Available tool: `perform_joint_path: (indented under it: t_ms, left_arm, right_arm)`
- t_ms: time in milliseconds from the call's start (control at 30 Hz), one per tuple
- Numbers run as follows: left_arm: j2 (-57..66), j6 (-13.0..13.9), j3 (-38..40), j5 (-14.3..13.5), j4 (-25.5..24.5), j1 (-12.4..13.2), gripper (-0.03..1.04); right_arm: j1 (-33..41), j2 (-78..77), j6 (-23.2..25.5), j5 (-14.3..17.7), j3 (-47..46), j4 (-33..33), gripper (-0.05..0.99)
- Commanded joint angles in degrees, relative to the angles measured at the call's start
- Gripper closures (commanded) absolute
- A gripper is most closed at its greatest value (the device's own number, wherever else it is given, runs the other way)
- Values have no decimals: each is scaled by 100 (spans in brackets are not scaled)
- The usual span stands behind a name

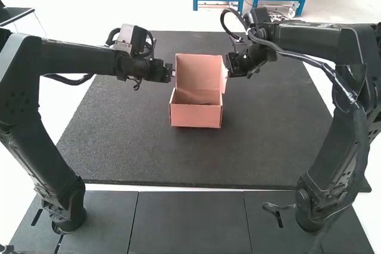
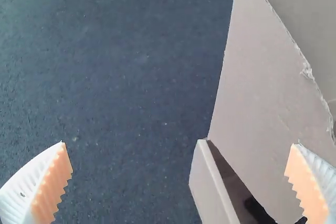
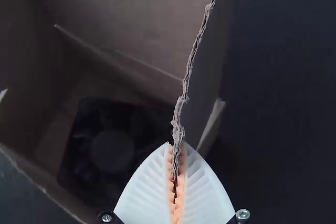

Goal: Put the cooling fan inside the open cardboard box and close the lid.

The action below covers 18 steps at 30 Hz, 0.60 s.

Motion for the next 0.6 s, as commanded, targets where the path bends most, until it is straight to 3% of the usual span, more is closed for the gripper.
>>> perform_joint_path:
  t_ms: [0, 567]
  left_arm:
    - [-351, 87, 233, 39, -29, -36, 5]
    - [-535, 105, 171, 22, -222, -36, 5]
  right_arm:
    - [169, 34, -133, -119, -9, -69, 91]
    - [257, -150, -116, -171, -45, -289, 91]
